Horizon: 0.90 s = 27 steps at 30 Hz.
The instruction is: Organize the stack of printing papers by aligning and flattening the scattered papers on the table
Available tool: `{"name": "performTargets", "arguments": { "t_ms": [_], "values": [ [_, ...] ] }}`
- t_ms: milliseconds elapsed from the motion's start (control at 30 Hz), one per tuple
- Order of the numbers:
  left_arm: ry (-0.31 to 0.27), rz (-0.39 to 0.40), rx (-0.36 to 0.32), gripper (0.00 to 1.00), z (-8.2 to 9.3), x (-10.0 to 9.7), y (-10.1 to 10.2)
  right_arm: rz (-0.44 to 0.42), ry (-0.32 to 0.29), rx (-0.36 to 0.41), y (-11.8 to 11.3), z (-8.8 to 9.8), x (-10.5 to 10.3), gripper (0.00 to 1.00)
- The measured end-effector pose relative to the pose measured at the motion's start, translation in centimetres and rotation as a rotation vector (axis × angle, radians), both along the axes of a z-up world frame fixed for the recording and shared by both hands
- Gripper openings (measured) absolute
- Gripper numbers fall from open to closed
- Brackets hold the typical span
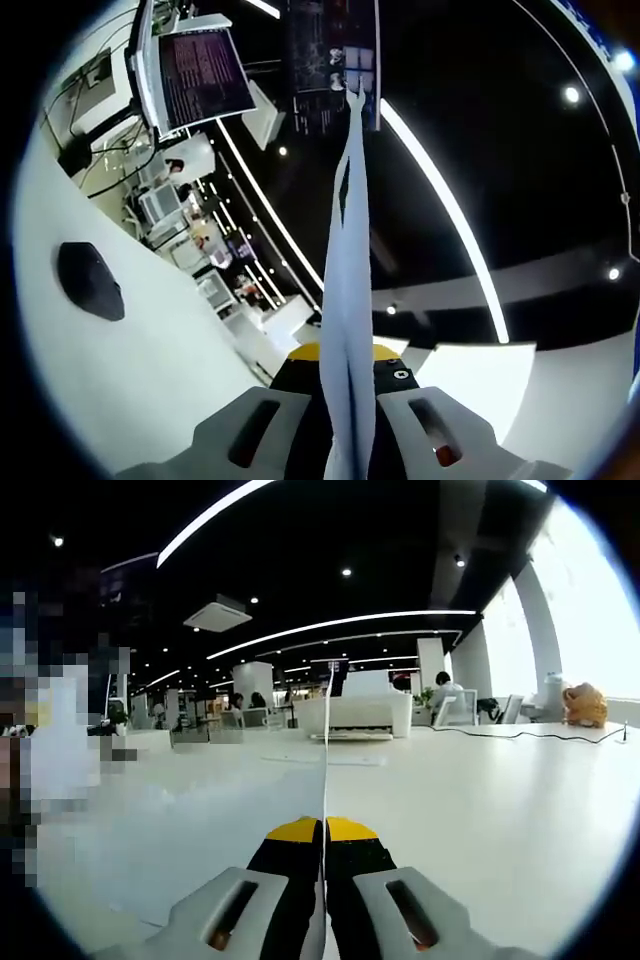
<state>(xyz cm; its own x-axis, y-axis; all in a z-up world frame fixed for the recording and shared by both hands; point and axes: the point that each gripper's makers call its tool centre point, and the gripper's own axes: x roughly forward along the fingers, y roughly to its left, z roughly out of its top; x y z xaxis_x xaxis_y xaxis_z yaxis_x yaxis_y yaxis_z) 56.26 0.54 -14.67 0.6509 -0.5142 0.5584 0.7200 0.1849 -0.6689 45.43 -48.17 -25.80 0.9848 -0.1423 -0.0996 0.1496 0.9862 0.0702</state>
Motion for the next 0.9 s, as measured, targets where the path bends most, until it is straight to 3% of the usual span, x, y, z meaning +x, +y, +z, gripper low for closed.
{"name": "performTargets", "arguments": {
  "t_ms": [733, 900],
  "values": [
    [-0.02, -0.014, 0.01, 0.06, 0.7, -0.4, -0.5, 0.007, -0.006, 0.018, 0.0, 0.0, 0.0, 0.0],
    [0.008, -0.056, 0.028, 0.06, -0.1, -0.3, -1.4, 0.006, -0.004, 0.018, 0.0, 0.0, 0.0, 0.0]
  ]
}}
